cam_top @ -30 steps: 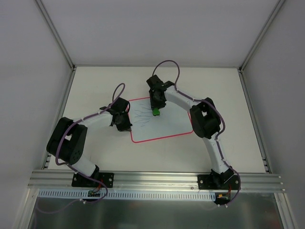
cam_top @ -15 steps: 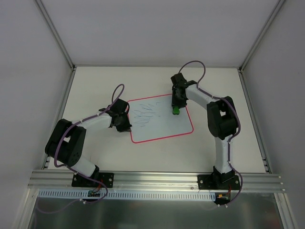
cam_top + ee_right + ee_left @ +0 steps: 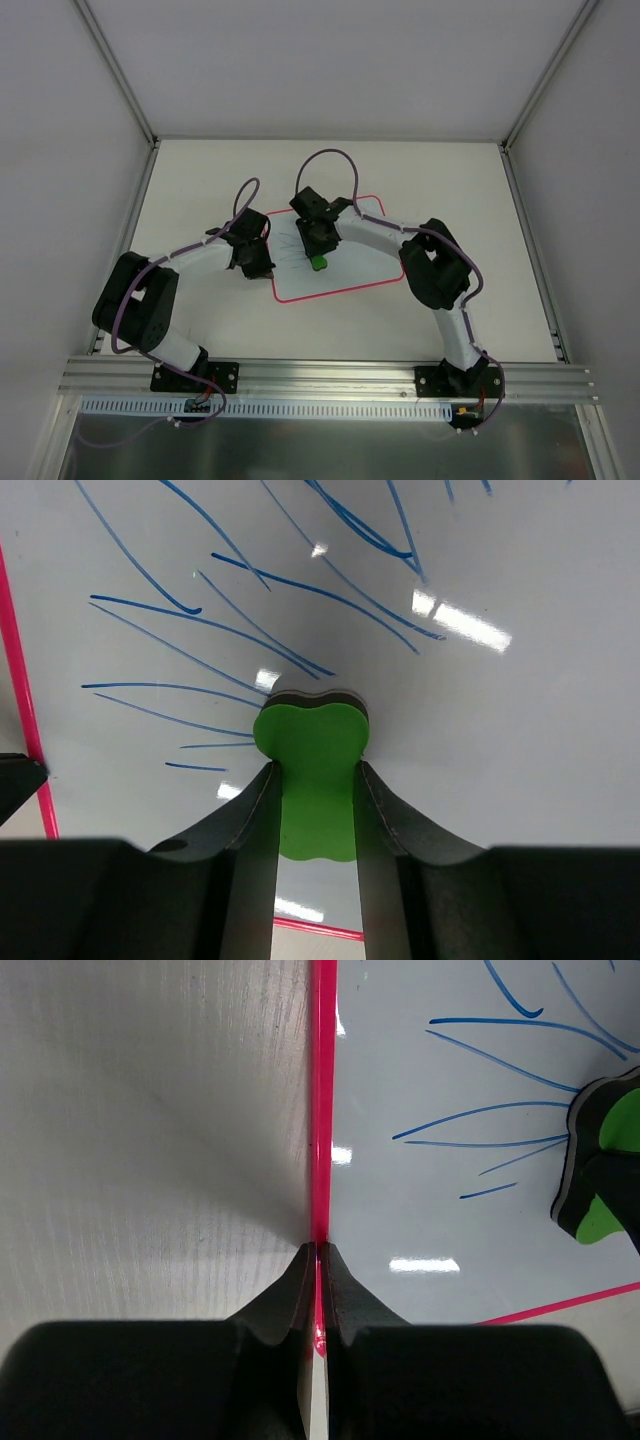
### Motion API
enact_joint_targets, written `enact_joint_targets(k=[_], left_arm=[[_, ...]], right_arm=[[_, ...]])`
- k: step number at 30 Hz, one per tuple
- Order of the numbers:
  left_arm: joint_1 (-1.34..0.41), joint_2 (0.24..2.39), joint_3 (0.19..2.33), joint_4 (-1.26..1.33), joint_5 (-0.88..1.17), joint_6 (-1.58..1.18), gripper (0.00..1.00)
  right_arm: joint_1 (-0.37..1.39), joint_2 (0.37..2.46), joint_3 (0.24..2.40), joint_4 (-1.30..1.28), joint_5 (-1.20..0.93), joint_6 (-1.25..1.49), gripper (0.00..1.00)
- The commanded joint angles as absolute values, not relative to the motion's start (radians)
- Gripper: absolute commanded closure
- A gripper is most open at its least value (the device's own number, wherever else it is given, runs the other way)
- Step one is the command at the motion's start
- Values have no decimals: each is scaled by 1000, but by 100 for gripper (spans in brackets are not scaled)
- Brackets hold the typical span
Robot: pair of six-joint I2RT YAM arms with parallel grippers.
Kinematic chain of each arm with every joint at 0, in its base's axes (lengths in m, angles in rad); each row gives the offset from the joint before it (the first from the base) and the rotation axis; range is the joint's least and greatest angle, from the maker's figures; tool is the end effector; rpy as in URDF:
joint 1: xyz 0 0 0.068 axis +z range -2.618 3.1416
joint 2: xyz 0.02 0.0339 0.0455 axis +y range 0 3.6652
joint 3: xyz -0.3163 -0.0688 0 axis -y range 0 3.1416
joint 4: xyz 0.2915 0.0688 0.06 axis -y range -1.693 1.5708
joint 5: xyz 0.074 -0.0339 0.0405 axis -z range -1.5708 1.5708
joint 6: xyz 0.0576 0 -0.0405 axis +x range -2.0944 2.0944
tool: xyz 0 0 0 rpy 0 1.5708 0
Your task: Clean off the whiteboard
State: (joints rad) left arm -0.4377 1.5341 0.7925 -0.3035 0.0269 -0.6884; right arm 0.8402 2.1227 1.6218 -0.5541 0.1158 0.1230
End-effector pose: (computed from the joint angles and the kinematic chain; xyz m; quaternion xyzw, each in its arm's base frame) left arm 0.2981 -0.1412 0.1631 -0.1172 0.9584 -0.1497 0.2128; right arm 0.3620 0.3941 0.1813 -0.3250 0.9091 0.0684 0.2516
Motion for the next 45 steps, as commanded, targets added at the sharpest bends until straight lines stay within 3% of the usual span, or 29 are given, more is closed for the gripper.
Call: enact_joint_targets(k=[1, 9, 15, 34, 45], left_arm=[[-437, 1545, 741, -413, 25, -653, 100], [-448, 1517, 678, -403, 67, -647, 100], [-453, 1500, 663, -403, 74, -643, 100], [-456, 1520, 690, -368, 58, -663, 100], [-456, 1516, 681, -348, 60, -664, 100]], right_arm=[[786, 2161, 1559, -647, 106, 152, 100], [585, 2077, 1465, -641, 196, 156, 100], [543, 2161, 1623, -687, 232, 143, 100], [920, 2256, 1720, -709, 11, 86, 100], [675, 2105, 1505, -707, 261, 193, 100]])
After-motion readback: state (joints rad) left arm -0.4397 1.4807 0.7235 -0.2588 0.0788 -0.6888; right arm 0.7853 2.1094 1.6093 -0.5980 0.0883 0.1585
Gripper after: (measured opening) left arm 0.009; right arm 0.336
